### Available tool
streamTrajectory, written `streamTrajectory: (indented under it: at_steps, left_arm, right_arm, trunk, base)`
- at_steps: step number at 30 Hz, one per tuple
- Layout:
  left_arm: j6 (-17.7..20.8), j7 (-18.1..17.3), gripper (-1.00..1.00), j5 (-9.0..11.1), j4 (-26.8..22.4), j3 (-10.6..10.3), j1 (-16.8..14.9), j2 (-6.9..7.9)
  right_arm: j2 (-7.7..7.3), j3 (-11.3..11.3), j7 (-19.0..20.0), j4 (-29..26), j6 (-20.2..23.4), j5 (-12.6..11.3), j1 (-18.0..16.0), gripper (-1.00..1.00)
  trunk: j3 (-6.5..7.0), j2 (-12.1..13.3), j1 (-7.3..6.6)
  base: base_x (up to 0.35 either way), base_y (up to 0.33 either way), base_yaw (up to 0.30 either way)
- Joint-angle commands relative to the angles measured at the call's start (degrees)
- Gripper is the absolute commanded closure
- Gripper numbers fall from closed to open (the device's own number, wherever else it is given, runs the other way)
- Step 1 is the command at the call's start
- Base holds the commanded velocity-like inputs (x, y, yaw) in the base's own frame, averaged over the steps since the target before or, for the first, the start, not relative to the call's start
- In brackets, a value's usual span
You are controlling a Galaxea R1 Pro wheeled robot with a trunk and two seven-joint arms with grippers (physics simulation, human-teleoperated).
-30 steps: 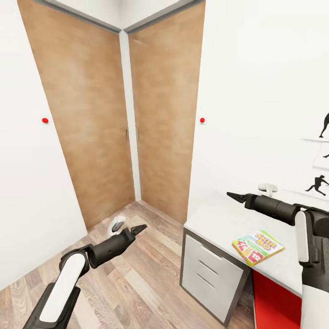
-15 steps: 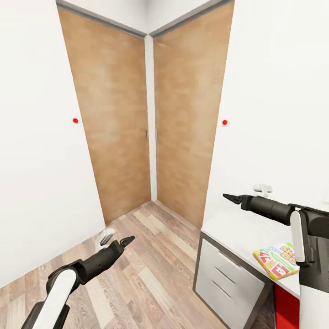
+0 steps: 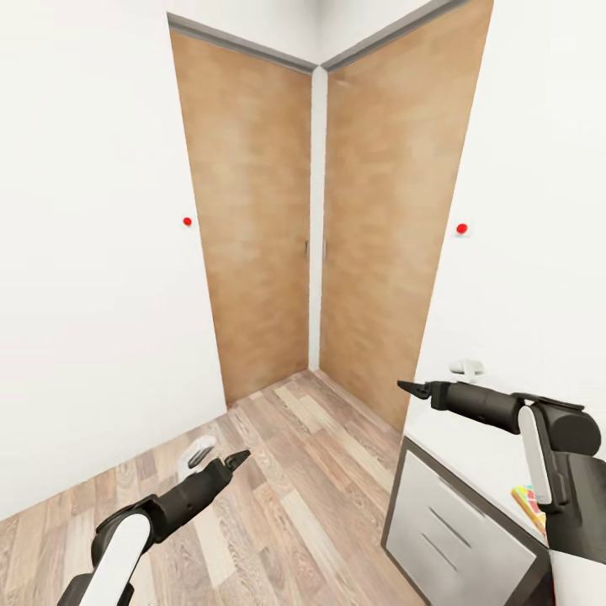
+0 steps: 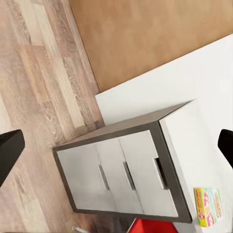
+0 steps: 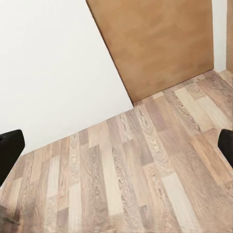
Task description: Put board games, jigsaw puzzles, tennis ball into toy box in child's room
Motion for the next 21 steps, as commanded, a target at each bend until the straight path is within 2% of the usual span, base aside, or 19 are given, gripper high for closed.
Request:
streamTrajectory:
  at_steps: [1,2,4,5,8,9,16,21]
  left_arm:
    - [-0.2,0.5,-1.0,0.3,0.3,-0.4,0.1,-0.06]
    - [-0.2,0.5,-1.0,0.3,0.3,-0.4,0.1,-0.06]
    - [-0.9,0.5,-1.0,-0.1,1.0,-1.0,0.3,-0.16]
    - [-0.9,0.5,-1.0,-0.1,1.0,-1.0,0.3,-0.16]
    - [-2.2,0.5,-1.0,-0.4,1.9,-1.7,0.5,-0.26]
    - [-2.2,0.5,-1.0,-0.4,1.9,-1.7,0.5,-0.26]
    - [-3.9,0.5,-1.0,-1.0,5.6,-5.6,0.2,-0.44]
    - [-4.6,0.0,-1.0,-0.9,7.0,-6.1,0.1,-0.99]
  right_arm:
    - [-0.07,1.2,0.0,0.0,0.4,-0.1,0.5,-1.0]
    - [-0.07,1.2,0.0,0.0,0.4,-0.1,0.5,-1.0]
    - [-0.11,3.5,-0.5,0.8,0.4,0.1,1.4,-1.0]
    - [-0.11,3.5,-0.5,0.8,0.4,0.1,1.4,-1.0]
    - [0.06,5.8,-2.0,3.1,0.4,0.9,2.4,-1.0]
    - [0.06,5.8,-2.0,3.1,0.4,0.9,2.4,-1.0]
    - [1.49,10.6,-9.5,6.6,0.4,3.5,3.4,-1.0]
    - [1.99,11.3,-10.4,6.7,0.4,3.8,3.5,-1.0]
  trunk:
    - [-0.02,0.0,0.02]
    - [-0.02,0.0,0.02]
    - [-0.01,0.0,0.02]
    - [-0.01,0.0,0.02]
    - [-0.01,0.0,0.02]
    - [-0.01,0.0,0.02]
    - [-0.01,0.0,0.02]
    - [-0.01,0.0,0.02]
  base:
    - [0.0,0.0,0.285]
    - [0.0,0.0,0.285]
    - [0.0,0.0,0.286]
    - [0.0,0.0,0.286]
    - [0.0,0.0,0.286]
    - [0.0,0.0,0.286]
    - [0.0,0.0,0.287]
    - [0.0,0.0,0.291]
